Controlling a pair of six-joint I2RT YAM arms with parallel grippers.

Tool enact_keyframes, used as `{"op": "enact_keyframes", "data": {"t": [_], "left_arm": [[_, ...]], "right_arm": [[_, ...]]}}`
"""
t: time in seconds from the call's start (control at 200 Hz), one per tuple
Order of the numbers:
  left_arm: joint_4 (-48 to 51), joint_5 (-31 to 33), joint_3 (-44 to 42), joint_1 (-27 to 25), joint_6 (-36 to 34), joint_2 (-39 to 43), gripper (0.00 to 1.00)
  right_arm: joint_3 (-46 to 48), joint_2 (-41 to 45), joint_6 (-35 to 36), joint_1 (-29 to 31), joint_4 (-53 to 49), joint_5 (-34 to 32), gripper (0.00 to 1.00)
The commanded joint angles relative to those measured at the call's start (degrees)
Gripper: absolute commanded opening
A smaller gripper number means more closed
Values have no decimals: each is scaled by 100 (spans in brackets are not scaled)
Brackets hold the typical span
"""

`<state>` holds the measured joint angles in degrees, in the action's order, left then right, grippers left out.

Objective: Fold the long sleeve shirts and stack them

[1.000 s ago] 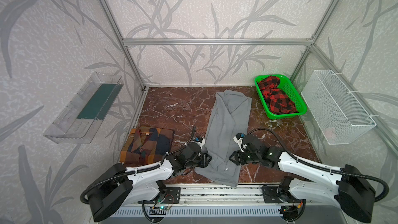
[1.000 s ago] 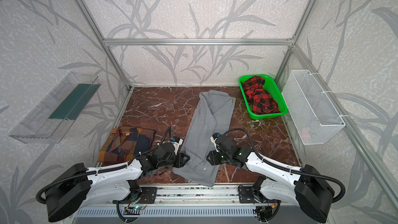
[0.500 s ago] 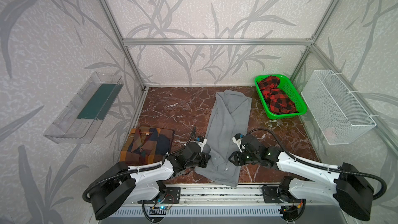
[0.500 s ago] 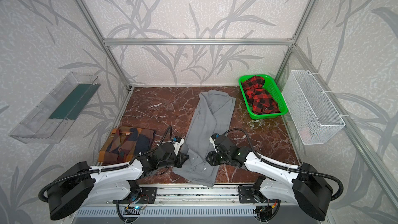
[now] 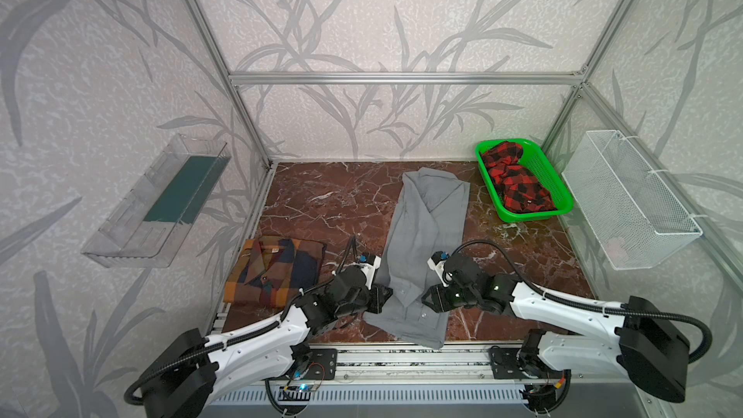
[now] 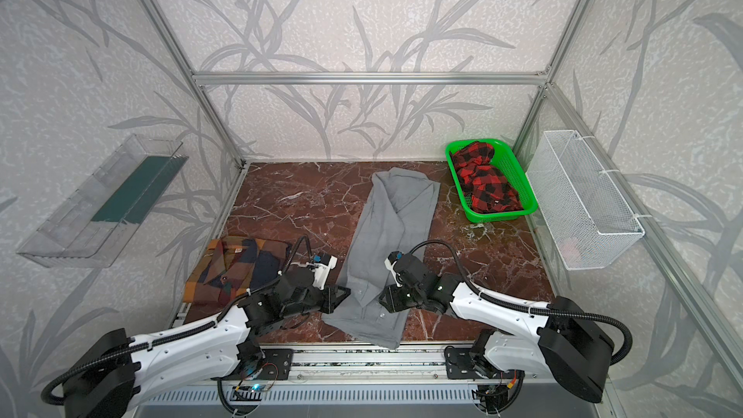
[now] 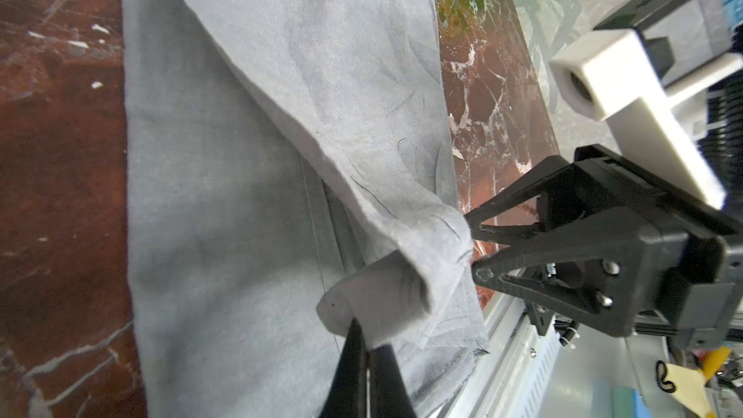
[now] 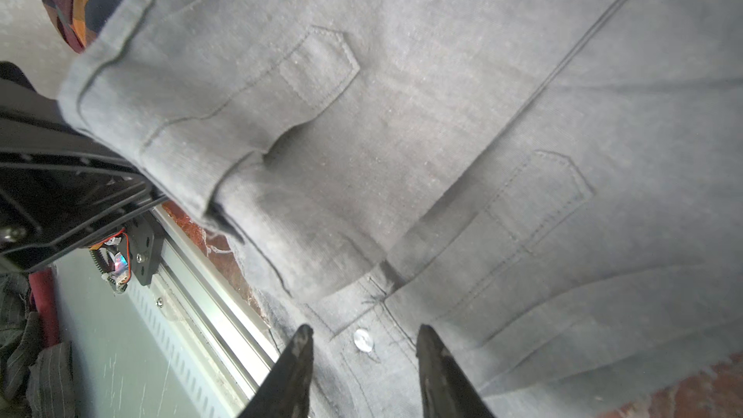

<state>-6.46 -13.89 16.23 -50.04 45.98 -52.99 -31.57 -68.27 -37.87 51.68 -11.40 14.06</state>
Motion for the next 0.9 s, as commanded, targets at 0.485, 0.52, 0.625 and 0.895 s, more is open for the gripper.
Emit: {"op": "enact_keyframes", "data": {"t": [0.485,0.52,0.625,0.895], "left_arm": [[1628,-103,-41,-805,2242,658,0],[1700,-77,-34,-805,2273,624,1],[2033,69,116,-797,2216,715,18],[3418,397,1159,-425,1216,1047,55]], "right_arm": [[-602,-410,-28,74,217,-52,43],[-643,-486,-19,93,217,-77,43],[-717,-676,-19,95,230,-112,43],[-1452,-751,569,-466,-294,-529,44]]}}
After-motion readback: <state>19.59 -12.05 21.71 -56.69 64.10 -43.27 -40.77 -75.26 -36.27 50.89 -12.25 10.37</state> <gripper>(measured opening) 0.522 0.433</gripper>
